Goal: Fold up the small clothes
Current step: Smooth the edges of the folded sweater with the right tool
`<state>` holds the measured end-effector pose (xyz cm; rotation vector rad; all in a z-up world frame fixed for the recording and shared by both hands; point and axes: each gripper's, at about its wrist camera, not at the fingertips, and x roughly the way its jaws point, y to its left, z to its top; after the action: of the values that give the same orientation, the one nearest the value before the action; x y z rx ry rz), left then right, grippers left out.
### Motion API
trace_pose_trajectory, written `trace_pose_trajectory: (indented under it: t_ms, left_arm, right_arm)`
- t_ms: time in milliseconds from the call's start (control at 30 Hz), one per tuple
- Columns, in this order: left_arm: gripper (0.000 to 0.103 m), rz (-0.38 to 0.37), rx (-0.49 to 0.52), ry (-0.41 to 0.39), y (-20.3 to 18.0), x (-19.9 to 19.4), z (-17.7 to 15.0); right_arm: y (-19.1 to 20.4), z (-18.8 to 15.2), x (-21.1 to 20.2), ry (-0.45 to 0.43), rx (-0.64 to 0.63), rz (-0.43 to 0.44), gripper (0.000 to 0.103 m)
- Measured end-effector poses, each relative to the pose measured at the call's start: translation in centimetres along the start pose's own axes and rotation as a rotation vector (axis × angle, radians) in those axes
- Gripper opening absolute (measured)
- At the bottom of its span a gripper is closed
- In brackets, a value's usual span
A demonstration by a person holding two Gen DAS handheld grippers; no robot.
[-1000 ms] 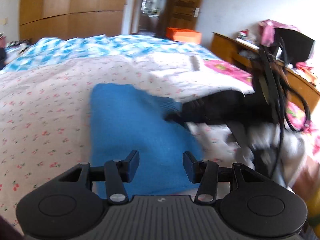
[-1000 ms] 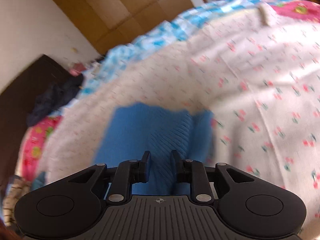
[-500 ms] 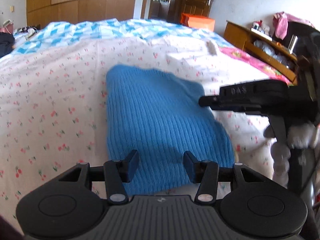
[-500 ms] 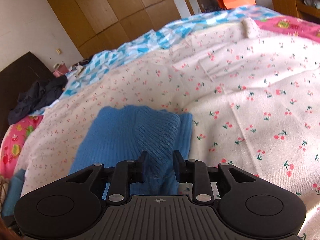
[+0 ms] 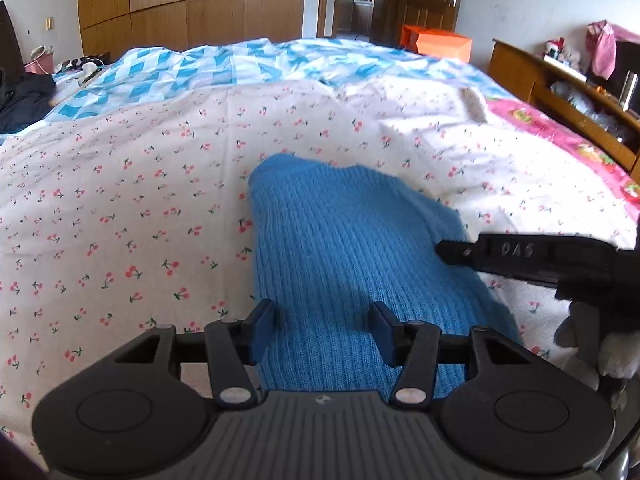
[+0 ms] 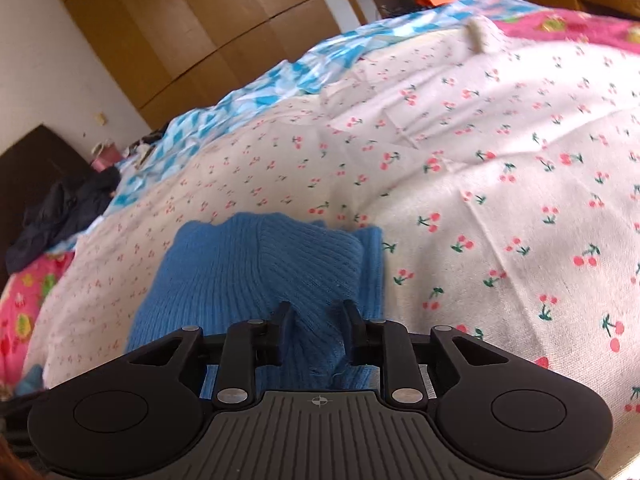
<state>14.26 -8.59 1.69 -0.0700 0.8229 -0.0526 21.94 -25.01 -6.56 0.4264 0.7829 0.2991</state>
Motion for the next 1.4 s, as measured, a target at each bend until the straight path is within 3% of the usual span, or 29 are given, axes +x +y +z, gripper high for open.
trace_pose_trajectory:
  t_ms: [67, 267, 467, 733, 1067, 1233, 1400]
  left_arm:
    - [0.059, 0.010, 0.018, 0.007, -0.3, 0.3, -0.2]
    - [0.060, 0.027, 0.037, 0.015, -0.7, 0.0, -0.2]
    - [0.060, 0.031, 0.026, 0.012, -0.5, -0.7, -0.6]
    - [0.061, 0.036, 0.032, 0.020, -0.8, -1.4, -1.4]
    - [0.061, -0.002, -0.013, 0.039, -0.3, -2.0, -2.6]
    - [0.061, -0.013, -0.010, 0.050, -0.2, -2.2, -3.7]
    - [0.062, -0.036, -0.039, 0.062, 0.4, -2.5, -4.6]
  right_arm:
    - [-0.2, -0.3, 0.1, -0.003, 0.010, -0.006, 0.030]
    - [1.2, -0.7, -1.1, -0.039, -0.057, -0.045, 0.030]
    - [3.2, -1.5, -4.9, -0.118, -0.160, -0.078, 0.031]
    - [3.2, -4.2, -4.7, -0.033, -0.159, -0.089, 0.031]
    - [4.6, -5.8, -8.1, -0.078, -0.191, -0.104, 0.031]
    - [4.7, -7.5, -6.7, 0.008, -0.215, -0.161, 0.031]
    - [5.1, -7.7, -7.6, -0.006, -0.211, -0.172, 0.032]
